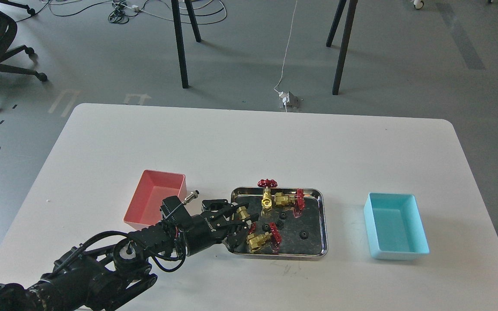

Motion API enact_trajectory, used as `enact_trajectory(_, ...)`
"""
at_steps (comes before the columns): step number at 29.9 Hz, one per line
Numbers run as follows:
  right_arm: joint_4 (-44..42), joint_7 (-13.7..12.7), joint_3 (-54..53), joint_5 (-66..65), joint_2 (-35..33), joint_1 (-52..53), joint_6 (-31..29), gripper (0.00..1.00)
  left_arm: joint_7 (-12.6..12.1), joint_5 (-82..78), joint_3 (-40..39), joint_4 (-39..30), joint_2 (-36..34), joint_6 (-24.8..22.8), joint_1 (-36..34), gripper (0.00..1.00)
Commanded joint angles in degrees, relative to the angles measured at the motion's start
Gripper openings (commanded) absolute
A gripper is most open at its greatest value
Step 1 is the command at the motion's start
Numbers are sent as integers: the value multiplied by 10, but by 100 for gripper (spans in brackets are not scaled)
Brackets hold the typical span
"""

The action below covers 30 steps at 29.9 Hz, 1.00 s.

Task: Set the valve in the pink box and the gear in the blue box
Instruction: 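Close the left gripper on the brass valve and lift it, then carry the valve over the pink box and open the left gripper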

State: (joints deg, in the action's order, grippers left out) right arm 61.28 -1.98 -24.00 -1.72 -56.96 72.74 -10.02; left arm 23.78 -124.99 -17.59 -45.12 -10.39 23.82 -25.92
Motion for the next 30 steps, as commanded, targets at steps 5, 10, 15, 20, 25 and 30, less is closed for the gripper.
enact_trajectory(5, -10, 0, 7, 0, 0, -1, -1, 99, 1, 0, -30, -48, -29, 0, -31, 10)
enact_trajectory(10, -10, 0, 7, 0, 0, -1, -1, 99, -19, 0, -45, -113, -103, -19, -60, 12)
enact_trajectory(15, -10, 0, 8, -1, 0, -1, -1, 99, -43, 23, -43, -177, -234, -48, -68, 12)
enact_trajectory(20, -10, 0, 7, -2, 1, -1, 0, 99, -40, 39, -44, -180, -313, -45, -62, 12)
enact_trajectory(25, -10, 0, 6, -2, 1, 0, -1, 99, -43, 51, -35, -179, -340, -40, -48, 13)
enact_trajectory(30, -10, 0, 6, -2, 4, 0, -1, 99, -43, 51, -36, -179, -335, -40, -16, 14)
